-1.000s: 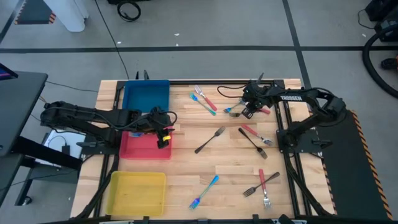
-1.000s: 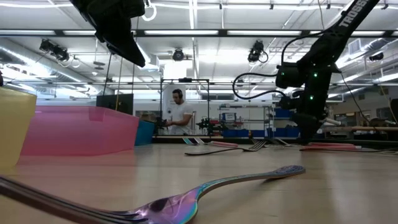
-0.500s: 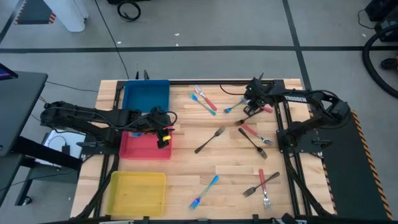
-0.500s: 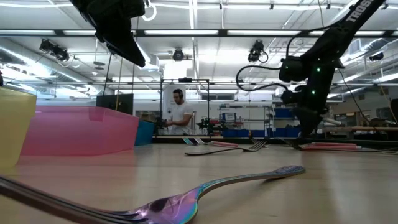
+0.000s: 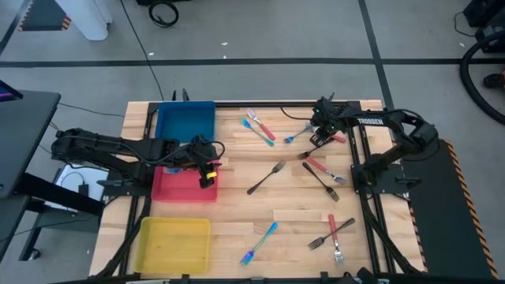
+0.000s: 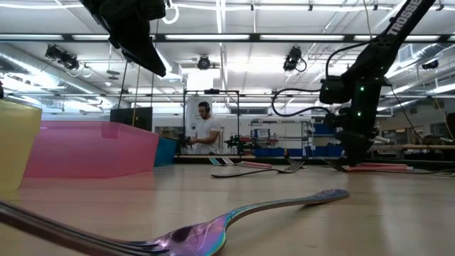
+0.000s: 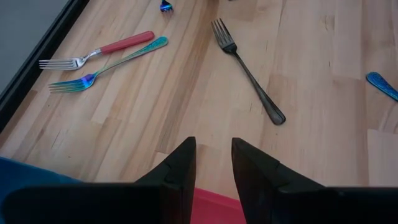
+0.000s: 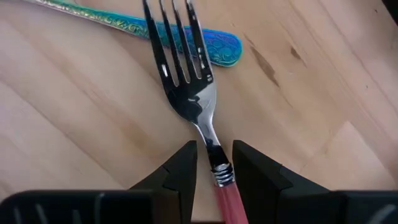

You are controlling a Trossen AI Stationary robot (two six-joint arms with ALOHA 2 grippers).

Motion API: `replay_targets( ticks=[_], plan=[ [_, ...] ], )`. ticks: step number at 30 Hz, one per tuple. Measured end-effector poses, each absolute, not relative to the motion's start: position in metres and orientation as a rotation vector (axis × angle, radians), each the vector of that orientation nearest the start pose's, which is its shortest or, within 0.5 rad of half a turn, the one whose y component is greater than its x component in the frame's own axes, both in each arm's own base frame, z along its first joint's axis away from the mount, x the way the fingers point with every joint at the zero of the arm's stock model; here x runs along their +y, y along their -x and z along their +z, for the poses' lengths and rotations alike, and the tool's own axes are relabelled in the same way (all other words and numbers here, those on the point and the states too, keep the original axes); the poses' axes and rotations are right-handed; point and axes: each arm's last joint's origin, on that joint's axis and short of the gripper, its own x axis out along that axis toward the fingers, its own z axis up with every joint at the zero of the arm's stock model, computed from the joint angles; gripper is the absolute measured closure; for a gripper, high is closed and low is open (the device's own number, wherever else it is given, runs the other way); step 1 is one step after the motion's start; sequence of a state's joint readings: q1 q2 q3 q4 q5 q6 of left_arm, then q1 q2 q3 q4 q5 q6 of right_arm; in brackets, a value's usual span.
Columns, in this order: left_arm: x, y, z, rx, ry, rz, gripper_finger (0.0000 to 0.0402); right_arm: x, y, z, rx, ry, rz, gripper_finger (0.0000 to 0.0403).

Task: Sort silverware by color (type)
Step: Put the pink fork into the blue bin

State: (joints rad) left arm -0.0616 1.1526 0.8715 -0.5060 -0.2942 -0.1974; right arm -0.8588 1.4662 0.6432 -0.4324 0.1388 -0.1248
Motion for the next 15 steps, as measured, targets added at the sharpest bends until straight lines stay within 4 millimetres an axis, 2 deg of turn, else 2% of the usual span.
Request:
replay_targets(
  ticks=[6, 13, 15],
  plan=[
    [-0.0059, -0.2323, 0.2668, 0.750, 0.047, 0.296, 0.0299, -0.1797, -0.1496, 0.1330, 1.272, -0.363, -0.791, 0.0295],
    [-0.0059, -0.2322, 0.2668, 0.751, 0.047, 0.296, 0.0299, -0.1794, -0.1498, 0.1342, 1.239, -0.409, -0.816, 0.0374],
    [-0.0059, -0.2322, 0.2668, 0.751, 0.047, 0.296, 0.0299, -0.1806, -0.1506, 0.1347, 1.221, -0.410, -0.832, 0.0383]
  ],
)
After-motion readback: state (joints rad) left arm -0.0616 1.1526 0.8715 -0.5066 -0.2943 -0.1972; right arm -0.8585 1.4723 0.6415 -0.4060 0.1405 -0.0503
